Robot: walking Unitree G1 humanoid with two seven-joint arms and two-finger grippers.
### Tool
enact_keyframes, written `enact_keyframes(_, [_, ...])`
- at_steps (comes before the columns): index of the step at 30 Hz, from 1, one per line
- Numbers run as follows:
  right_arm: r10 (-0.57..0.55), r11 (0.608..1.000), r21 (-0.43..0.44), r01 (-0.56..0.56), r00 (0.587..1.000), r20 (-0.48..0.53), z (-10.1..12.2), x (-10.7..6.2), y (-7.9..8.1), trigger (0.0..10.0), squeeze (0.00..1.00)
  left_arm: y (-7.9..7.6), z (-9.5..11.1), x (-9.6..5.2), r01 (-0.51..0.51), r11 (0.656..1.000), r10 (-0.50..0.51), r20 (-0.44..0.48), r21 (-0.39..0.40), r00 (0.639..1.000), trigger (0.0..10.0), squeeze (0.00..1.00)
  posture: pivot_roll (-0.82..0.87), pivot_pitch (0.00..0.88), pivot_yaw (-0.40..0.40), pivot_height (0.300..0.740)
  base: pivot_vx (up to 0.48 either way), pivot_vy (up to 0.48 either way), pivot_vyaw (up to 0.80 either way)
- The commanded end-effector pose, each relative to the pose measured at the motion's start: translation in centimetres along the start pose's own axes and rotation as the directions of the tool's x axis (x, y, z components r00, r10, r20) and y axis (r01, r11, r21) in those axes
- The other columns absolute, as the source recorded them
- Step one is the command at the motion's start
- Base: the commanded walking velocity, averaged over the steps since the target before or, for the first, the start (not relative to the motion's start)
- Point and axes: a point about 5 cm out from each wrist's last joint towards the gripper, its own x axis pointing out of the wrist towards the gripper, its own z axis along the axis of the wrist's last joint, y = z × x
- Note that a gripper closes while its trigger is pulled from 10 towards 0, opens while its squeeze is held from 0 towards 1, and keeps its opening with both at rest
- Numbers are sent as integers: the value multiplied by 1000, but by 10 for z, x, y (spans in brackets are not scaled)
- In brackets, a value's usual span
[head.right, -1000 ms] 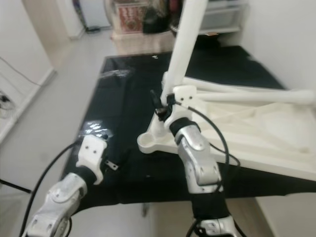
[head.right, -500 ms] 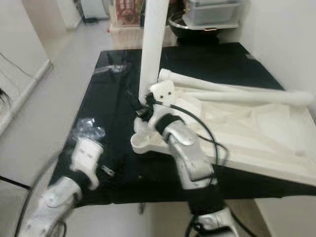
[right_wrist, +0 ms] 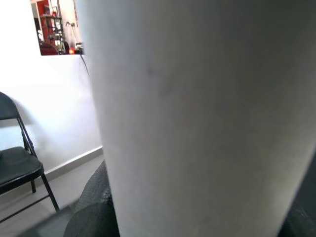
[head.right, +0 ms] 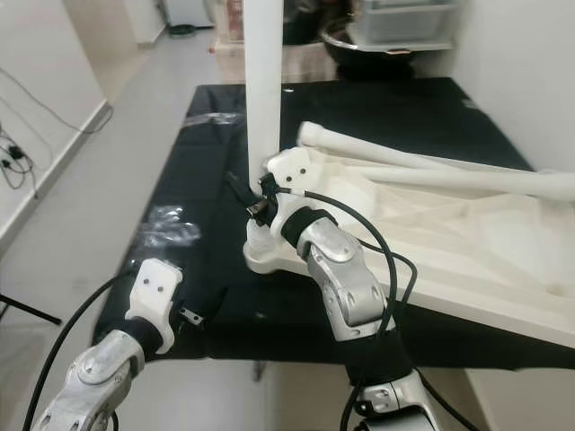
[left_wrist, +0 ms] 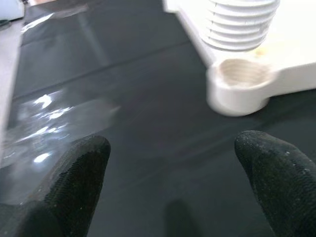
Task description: Building children table
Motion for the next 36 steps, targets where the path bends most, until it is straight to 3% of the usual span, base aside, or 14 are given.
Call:
enact_keyframes(1, [9, 1000, -12, -9, 1000, 1, 0, 5, 3, 10000, 0, 3, -4, -4, -13, 998, 15, -24, 58, 1000, 10000, 0, -49, 139, -1, 740, 0, 0, 0])
enact_keyframes(6, [-9, 1000, -22, 9, 1000, -8, -1, 8, 0, 10000, 0, 1, -5, -3, 6, 998, -3, -35, 66, 999, 10000, 0, -50, 138, 0, 740, 0, 0, 0])
enact_keyframes(10, [12, 1000, -15, -13, 999, -32, -5, 8, -18, 10000, 0, -16, -5, -4, 162, 983, -160, -32, 89, 987, 10000, 0, -45, 137, -3, 740, 0, 0, 0])
enact_keyframes(14, [50, 999, -15, -51, 998, -39, -4, 9, -25, 10000, 0, -25, -7, -6, 262, 962, -259, -51, 76, 965, 10000, 0, -42, 138, -3, 740, 0, 0, 0])
enact_keyframes(17, [276, 961, 3, -277, 960, -43, 3, 6, -25, 10000, 0, -40, -9, -14, 426, 903, -422, -65, 53, 904, 10000, 0, -41, 150, 2, 740, 0, 0, 0])
enact_keyframes(19, [336, 942, 18, -336, 941, -40, 5, 4, -27, 10000, 0, -42, -8, -16, 452, 890, -449, -64, 53, 891, 10000, 0, -41, 154, 4, 740, 0, 0, 0])
enact_keyframes(21, [417, 907, 73, -415, 909, -5, 14, -5, -39, 10000, 0, -44, -7, -18, 457, 888, -455, -53, 47, 889, 10000, 0, -37, 172, 6, 740, 0, 0, 0])
enact_keyframes(26, [449, 889, 96, -449, 893, 23, 21, -17, -56, 10000, 0, -43, -5, -20, 438, 898, -437, -30, 41, 899, 10000, 0, -30, 189, 9, 740, 0, 0, 0])
enact_keyframes(30, [446, 894, 72, -442, 894, -50, 13, -27, -71, 10000, 0, -40, -3, -24, 404, 914, -404, -17, 35, 915, 10000, 0, -27, 202, 22, 740, 0, 0, 0])
enact_keyframes(33, [456, 889, 68, -452, 887, -74, 10, -29, -73, 10000, 0, -39, -3, -24, 401, 915, -401, -17, 30, 916, 10000, 0, -27, 202, 22, 740, 0, 0, 0])
enact_keyframes(36, [521, 854, 63, -517, 849, -93, 15, -33, -75, 10000, 0, -35, 0, -29, 396, 918, -396, -8, 27, 918, 10000, 0, -13, 226, 49, 740, 0, 0, 0])
